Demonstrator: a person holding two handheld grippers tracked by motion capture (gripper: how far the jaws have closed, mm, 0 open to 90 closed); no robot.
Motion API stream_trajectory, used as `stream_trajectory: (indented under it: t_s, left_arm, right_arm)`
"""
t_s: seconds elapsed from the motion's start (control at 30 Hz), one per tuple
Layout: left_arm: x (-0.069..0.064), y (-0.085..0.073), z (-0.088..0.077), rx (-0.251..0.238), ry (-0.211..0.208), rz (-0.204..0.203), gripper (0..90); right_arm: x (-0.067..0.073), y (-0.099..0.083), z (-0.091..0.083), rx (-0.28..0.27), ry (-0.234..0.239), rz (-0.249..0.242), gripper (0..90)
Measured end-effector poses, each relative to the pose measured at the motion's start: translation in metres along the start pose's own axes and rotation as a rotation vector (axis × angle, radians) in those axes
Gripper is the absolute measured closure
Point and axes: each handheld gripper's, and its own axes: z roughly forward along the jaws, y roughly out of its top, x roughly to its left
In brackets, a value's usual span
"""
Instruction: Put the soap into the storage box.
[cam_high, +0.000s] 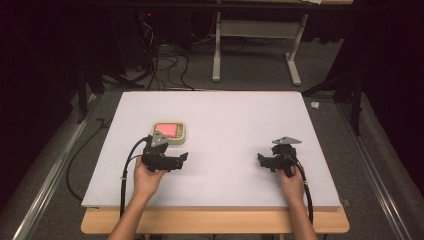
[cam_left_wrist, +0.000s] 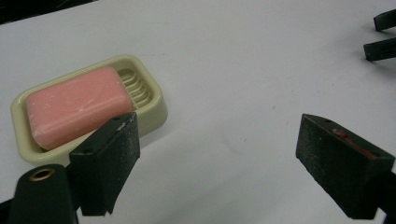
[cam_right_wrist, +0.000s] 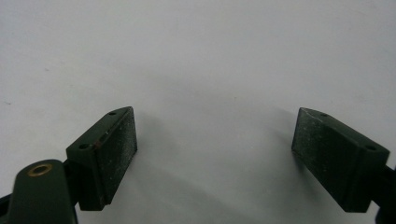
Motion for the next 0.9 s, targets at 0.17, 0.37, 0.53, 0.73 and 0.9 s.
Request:
stream_trajectory:
  t_s: [0.17, 0.37, 0.53, 0.73, 0.9]
  left_arm:
    - [-0.003, -0.001, 0.004, 0.010, -0.008, 0.007, 14.4]
    - [-0.007, -0.003, 0.010, 0.027, -0.013, 0.018, 14.6]
    - [-0.010, -0.004, 0.015, 0.037, -0.024, 0.027, 14.8]
    - [-0.012, -0.005, 0.020, 0.047, -0.033, 0.030, 15.0]
    - [-0.012, -0.008, 0.025, 0.064, -0.045, 0.015, 15.6]
  right_arm:
    - [0.000, 0.000, 0.000, 0.000, 0.000, 0.000, 14.6]
    - [0.000, 0.000, 0.000, 0.000, 0.000, 0.000, 14.6]
    - [0.000, 0.000, 0.000, 0.000, 0.000, 0.000, 14.6]
    - [0.000, 0.000, 0.000, 0.000, 0.000, -0.001, 14.6]
    - [0.000, 0.000, 0.000, 0.000, 0.000, -0.001, 14.6]
